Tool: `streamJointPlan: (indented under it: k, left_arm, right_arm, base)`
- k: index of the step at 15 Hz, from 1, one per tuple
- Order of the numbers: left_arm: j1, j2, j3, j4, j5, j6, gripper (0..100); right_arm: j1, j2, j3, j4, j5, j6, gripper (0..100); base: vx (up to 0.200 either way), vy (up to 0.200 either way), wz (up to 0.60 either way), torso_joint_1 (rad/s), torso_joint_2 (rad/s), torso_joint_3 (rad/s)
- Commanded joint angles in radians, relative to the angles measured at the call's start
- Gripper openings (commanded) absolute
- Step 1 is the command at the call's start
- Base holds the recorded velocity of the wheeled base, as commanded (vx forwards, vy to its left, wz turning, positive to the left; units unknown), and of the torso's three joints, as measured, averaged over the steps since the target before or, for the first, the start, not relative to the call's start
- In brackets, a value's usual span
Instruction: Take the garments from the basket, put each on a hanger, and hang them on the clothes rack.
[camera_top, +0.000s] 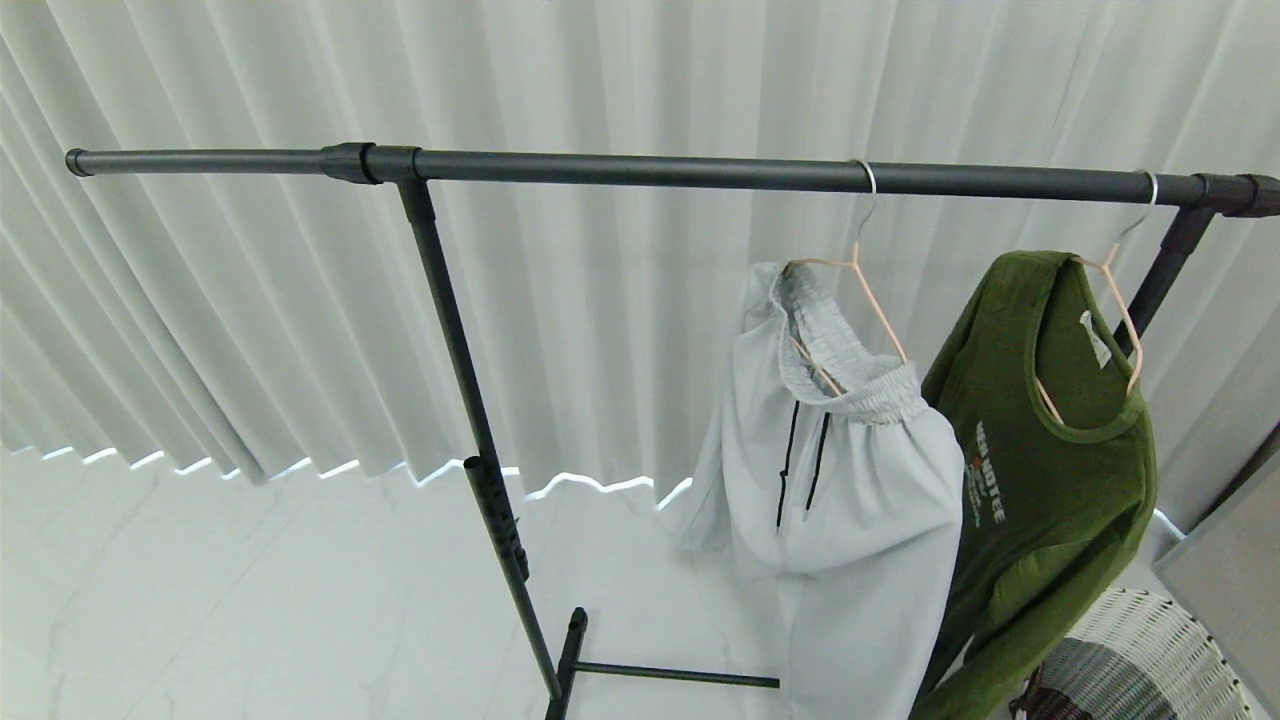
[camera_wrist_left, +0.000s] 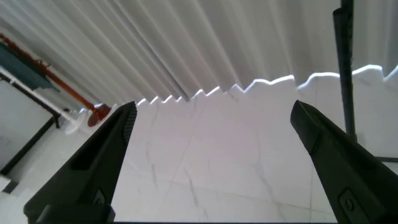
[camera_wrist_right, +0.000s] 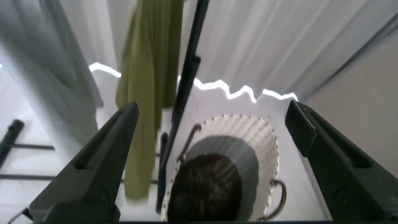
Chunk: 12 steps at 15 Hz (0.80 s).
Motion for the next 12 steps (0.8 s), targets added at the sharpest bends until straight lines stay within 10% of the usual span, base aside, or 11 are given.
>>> streamJointPlan:
  k: [1, 8, 12]
  left_arm:
    - [0.000, -0.020, 0.002, 0.002, 0.006, -0.013, 100]
    - [0.000, -0.020, 0.002, 0.004, 0.002, -0.039, 100]
    - [0.000, -0.020, 0.002, 0.030, 0.006, -0.330, 100]
  right_arm:
    - [0.001, -0.035, 0.040, 0.001, 0.001, -0.007, 100]
    - [0.020, -0.337, 0.112, 0.183, 0.001, -0.021, 100]
    - [0.020, -0.346, 0.113, 0.178, -0.073, 0.031, 100]
  base:
    - [0.000, 0.000, 0.00, 0.000, 0.00, 0.000]
    - [0.000, 0.000, 0.00, 0.000, 0.00, 0.000]
    - [0.000, 0.000, 0.00, 0.000, 0.00, 0.000]
